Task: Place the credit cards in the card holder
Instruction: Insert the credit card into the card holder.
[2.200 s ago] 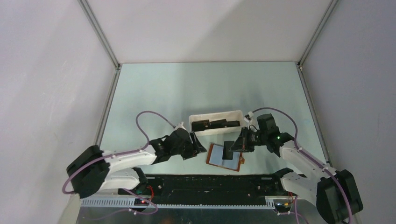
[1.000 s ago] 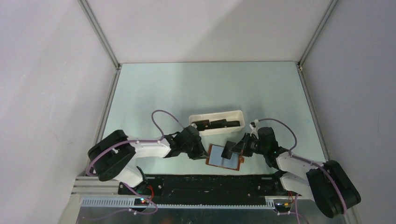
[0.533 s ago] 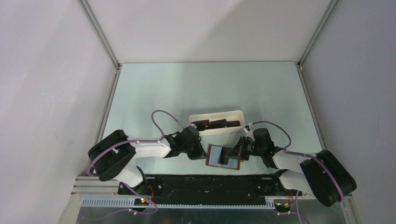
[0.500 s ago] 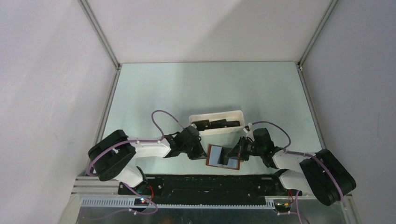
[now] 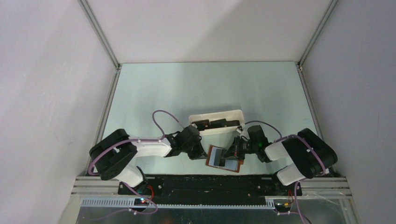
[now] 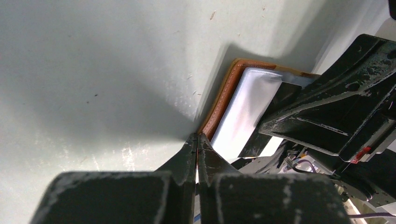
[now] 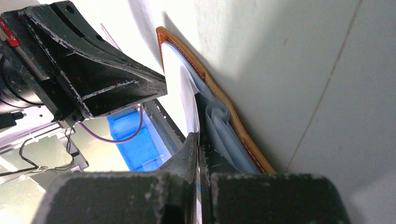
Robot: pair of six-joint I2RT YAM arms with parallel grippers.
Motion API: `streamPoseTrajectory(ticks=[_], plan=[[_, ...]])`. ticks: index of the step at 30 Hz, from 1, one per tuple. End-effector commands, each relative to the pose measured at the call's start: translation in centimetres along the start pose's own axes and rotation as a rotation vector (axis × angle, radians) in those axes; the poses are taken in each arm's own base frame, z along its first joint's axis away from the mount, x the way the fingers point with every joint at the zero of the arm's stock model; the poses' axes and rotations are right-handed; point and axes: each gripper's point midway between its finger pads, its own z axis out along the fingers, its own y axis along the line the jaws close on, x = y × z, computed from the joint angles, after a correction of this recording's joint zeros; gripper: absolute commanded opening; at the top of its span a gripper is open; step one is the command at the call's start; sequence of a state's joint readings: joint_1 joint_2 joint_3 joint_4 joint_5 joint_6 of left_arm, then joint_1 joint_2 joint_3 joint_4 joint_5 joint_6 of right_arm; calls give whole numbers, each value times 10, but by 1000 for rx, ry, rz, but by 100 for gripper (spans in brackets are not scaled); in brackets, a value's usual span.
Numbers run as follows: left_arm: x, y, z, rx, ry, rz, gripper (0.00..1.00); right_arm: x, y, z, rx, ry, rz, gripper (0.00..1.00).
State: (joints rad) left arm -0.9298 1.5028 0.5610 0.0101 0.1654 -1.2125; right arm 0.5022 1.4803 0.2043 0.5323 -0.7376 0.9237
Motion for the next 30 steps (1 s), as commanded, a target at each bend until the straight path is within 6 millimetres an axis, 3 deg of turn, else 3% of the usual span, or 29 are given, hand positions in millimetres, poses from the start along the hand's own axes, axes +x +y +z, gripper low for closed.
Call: streamPoseTrajectory(ticks=[1, 3, 5, 7, 9, 15, 21, 30], plan=[[2, 3, 4, -23, 12, 3, 2, -4, 5, 9, -20, 20, -43, 0], [2, 3, 3, -23, 10, 1, 0, -7, 6, 11, -16, 10, -47, 0], [2, 3, 2, -19, 8, -2, 0, -8, 8, 11, -4, 6, -55, 8], [2, 4, 1, -22, 3, -8, 0, -7, 9, 12, 20, 8, -64, 29], [1, 6, 0, -24, -5, -16, 0, -5, 9, 11, 55, 7, -73, 43], [0, 8, -1, -25, -15, -24, 0, -4, 10, -2, 172, -35, -118, 68], [0, 6, -1, -22, -16, -23, 0, -5, 9, -8, 216, -51, -148, 76], [-3, -6, -2, 19, -20, 0, 0, -2, 24, 22, 193, 63, -206, 77]])
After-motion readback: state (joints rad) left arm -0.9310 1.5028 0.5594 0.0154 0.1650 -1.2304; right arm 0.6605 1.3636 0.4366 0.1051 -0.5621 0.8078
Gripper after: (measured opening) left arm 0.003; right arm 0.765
